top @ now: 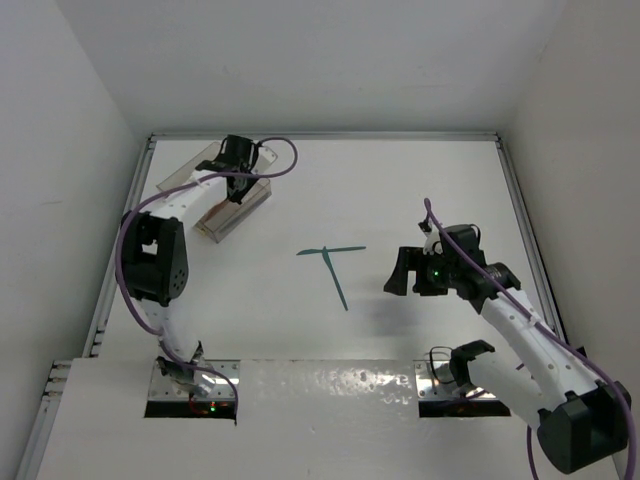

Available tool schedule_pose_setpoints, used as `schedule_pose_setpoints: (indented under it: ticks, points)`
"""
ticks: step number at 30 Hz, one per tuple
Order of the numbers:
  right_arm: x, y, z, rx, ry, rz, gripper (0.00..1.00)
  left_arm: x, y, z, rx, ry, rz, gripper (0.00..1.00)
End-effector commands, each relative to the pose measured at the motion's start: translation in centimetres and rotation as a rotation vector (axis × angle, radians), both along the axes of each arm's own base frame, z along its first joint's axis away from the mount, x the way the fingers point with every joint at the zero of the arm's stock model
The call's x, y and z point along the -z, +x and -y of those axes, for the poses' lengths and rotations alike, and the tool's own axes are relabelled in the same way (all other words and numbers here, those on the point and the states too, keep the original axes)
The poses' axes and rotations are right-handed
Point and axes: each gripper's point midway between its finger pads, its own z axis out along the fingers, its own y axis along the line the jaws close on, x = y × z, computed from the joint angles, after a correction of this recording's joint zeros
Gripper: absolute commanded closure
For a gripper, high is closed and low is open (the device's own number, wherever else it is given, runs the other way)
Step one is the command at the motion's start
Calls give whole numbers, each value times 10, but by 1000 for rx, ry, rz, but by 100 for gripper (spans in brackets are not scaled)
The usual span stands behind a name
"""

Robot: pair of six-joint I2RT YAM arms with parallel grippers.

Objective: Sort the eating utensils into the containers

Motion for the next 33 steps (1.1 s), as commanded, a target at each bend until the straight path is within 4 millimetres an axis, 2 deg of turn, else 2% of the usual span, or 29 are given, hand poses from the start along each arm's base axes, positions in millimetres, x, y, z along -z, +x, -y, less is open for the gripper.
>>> schedule_pose_setpoints:
  ticks: [1, 9, 12, 15, 16, 17, 20, 23, 25, 26, 29, 31, 32, 33]
  points:
    - [-17, 10, -5, -22, 15, 58, 16, 15, -3, -7, -9, 40, -39, 100]
    - [-15, 9, -6, -25, 18, 47, 16, 28, -14, -15, -76, 38, -47, 95]
    - [-15, 7, -6, -27, 19, 45, 16, 25, -15, -21, -110, 48, -33, 92]
    - [-15, 7, -5, -24, 21, 47, 16, 18, -14, -18, -115, 23, -9, 82]
    - [-15, 6, -6, -25, 22, 44, 16, 12, -14, -18, -127, 11, 8, 75]
    - [-16, 6, -5, -23, 24, 46, 16, 11, -14, -18, -134, 7, 17, 72]
    - [-17, 5, -5, -23, 27, 53, 16, -1, -13, -16, -167, -26, 50, 65]
    - [-16, 4, -5, -17, 26, 53, 16, -13, -13, -14, -228, -78, 89, 62]
    - [-16, 5, -4, -9, 27, 58, 16, -23, -15, -6, -303, -163, 108, 62]
    - [-16, 5, -4, -7, 28, 55, 16, -32, -16, 4, -342, -239, 129, 62]
    - [-15, 6, -5, -4, 29, 50, 17, -36, -29, 30, -396, -359, 115, 62]
    - [-14, 6, -3, 2, 20, 45, 17, -42, -44, 60, -390, -426, 105, 63]
    - [-15, 6, -3, 5, 18, 47, 17, -43, -54, 87, -412, -487, 101, 64]
    - [-14, 6, -1, 10, 13, 47, 17, -46, -62, 103, -412, -531, 96, 67]
